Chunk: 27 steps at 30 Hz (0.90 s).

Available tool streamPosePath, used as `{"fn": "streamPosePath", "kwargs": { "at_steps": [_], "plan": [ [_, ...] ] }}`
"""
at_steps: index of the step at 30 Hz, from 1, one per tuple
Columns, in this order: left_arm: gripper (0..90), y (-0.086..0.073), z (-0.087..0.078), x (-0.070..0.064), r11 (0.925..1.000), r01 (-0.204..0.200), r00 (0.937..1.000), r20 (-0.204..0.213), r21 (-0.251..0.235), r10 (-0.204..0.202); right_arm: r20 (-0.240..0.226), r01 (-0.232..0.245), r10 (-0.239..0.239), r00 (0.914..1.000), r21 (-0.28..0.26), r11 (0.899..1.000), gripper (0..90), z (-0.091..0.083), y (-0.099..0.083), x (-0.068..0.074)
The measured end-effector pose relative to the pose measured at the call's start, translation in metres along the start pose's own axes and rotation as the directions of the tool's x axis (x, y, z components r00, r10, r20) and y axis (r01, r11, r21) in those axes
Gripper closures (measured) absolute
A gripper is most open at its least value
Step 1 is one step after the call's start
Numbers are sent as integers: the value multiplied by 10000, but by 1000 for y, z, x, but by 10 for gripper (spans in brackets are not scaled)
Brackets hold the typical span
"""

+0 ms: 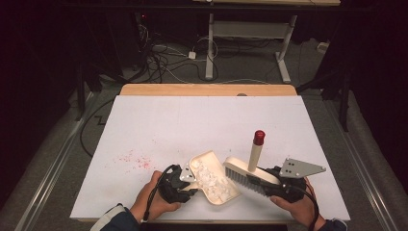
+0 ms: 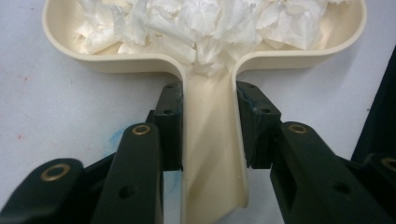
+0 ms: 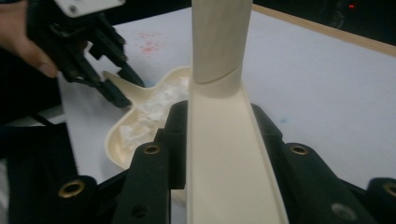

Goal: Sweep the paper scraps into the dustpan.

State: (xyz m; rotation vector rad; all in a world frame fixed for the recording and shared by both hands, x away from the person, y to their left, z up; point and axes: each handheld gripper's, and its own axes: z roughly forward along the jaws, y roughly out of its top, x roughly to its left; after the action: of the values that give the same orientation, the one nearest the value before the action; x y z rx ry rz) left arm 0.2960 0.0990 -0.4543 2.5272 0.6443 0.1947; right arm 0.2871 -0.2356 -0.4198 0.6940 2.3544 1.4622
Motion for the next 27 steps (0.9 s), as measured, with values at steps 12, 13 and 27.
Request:
{"fn": "streamPosePath", "kwargs": {
  "at_steps": [12, 13, 27],
  "plan": [
    [635, 0, 2, 1, 10000, 64, 10000, 23, 73, -64, 1462, -220, 159, 9891, 404, 9989, 674, 22, -16, -11],
    [635, 0, 2, 1, 9999, 77, 10000, 30, 78, -77, 1287, -229, 173, 9915, 419, 9989, 675, 25, -16, -9],
    [635, 0, 2, 2, 9999, 127, 9999, 45, 58, -127, 206, 301, -297, 9993, -194, 9994, 674, 19, -3, 12]
  ]
}}
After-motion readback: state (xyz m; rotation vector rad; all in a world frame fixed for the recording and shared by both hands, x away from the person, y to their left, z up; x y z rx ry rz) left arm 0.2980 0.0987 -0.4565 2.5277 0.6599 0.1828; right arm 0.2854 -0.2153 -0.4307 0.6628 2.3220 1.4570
